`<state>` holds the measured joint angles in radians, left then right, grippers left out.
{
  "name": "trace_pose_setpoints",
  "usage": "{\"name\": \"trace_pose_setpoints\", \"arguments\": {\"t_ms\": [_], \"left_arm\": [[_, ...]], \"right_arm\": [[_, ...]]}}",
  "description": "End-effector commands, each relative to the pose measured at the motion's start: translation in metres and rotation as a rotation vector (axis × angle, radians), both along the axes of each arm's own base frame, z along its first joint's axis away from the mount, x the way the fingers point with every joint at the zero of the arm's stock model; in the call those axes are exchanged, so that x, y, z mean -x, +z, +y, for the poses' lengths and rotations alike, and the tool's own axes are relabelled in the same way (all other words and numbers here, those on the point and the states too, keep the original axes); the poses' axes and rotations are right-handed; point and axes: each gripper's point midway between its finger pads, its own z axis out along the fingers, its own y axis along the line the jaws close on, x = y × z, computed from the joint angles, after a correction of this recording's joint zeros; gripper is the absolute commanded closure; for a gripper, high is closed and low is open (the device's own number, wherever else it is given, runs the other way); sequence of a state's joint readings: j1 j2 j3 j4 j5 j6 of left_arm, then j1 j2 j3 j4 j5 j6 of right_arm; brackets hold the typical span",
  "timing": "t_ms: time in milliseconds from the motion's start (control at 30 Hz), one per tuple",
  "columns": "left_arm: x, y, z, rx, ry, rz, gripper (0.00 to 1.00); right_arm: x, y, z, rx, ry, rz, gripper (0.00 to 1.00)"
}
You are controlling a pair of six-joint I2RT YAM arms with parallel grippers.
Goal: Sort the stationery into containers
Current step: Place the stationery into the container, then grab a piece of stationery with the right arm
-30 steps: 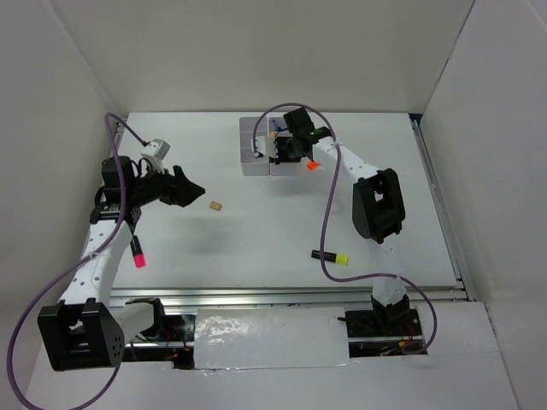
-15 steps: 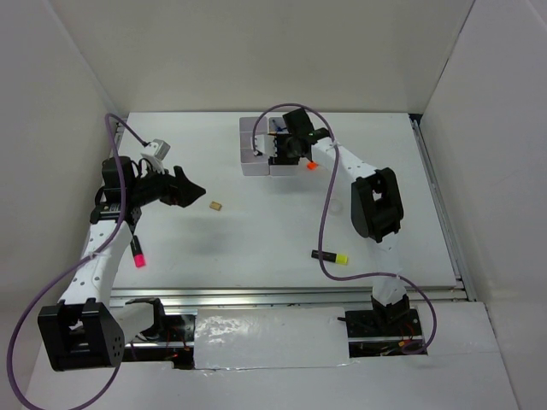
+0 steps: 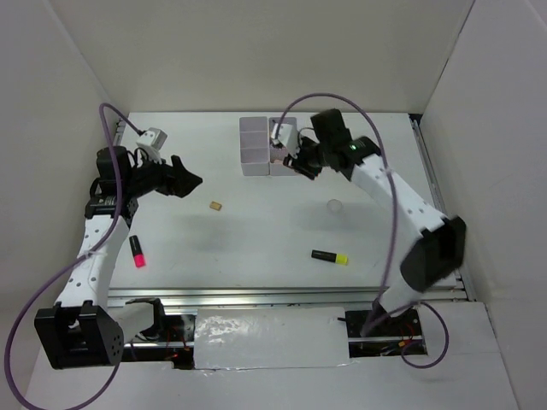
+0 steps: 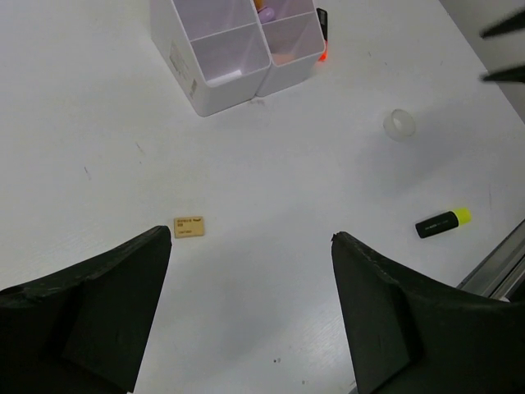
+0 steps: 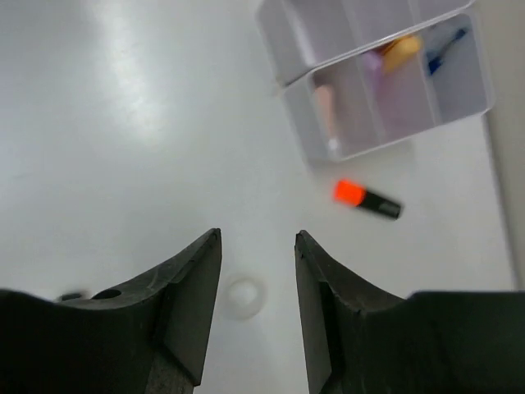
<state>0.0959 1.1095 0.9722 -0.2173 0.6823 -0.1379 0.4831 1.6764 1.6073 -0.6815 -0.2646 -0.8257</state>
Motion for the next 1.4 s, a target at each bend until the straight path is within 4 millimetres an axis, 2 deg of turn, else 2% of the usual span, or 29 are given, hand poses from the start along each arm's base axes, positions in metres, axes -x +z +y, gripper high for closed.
{"name": "trace_pose_setpoints", "arguments": {"t_ms": [0,33,67,100,133,167,200,300,367,500,667,767,967,1200,1233,1367], "left_arm": [[-0.001,0.001,0.001,-0.021,0.041,0.014,0.08],[0.002,0.004,-0.001,-0.018,0.049,0.009,0.08],[0.001,0.001,0.001,-0.029,0.072,0.014,0.07],[0.004,0.005,-0.002,-0.032,0.067,0.001,0.01],[0.004,0.003,-0.002,-0.038,0.075,0.007,0.01],[0.006,0.004,-0.004,-0.043,0.067,0.012,0.01],[0.007,0.006,-0.008,-0.045,0.055,0.013,0.01],[0.01,0.006,-0.017,-0.051,0.04,0.025,0.01],[0.013,0.007,-0.023,-0.057,0.028,0.028,0.01],[0.015,0.005,-0.026,-0.092,0.028,0.024,0.01],[0.015,0.002,-0.028,-0.121,0.029,0.032,0.01],[0.014,0.0,-0.031,-0.12,0.017,0.038,0.01],[0.016,-0.003,-0.037,-0.122,-0.002,0.04,0.01],[0.018,-0.006,-0.038,-0.125,-0.008,0.037,0.01],[0.017,-0.006,-0.039,-0.125,-0.009,0.034,0.01],[0.015,-0.004,-0.04,-0.119,-0.01,0.032,0.01]], "right_arm": [[0.099,-0.047,-0.029,0.002,-0.162,0.312,0.52],[0.116,-0.042,-0.037,-0.015,-0.173,0.302,0.51],[0.129,-0.053,-0.045,-0.002,-0.184,0.322,0.51],[0.149,-0.08,-0.058,0.037,-0.193,0.367,0.5],[0.158,-0.079,-0.066,0.035,-0.194,0.344,0.48],[0.17,-0.095,-0.076,0.063,-0.202,0.38,0.48],[0.175,-0.1,-0.084,0.07,-0.221,0.401,0.47],[0.19,-0.112,-0.086,0.064,-0.222,0.459,0.32],[0.197,-0.118,-0.082,0.062,-0.212,0.502,0.32],[0.211,-0.143,-0.07,0.11,-0.191,0.582,0.33],[0.217,-0.179,-0.066,0.179,-0.208,0.594,0.33],[0.205,-0.191,-0.069,0.219,-0.259,0.57,0.33],[0.185,-0.192,-0.074,0.24,-0.314,0.515,0.33],[0.174,-0.18,-0.07,0.234,-0.314,0.451,0.3],[0.171,-0.18,-0.073,0.25,-0.316,0.437,0.26],[0.176,-0.192,-0.074,0.291,-0.299,0.455,0.26]]}}
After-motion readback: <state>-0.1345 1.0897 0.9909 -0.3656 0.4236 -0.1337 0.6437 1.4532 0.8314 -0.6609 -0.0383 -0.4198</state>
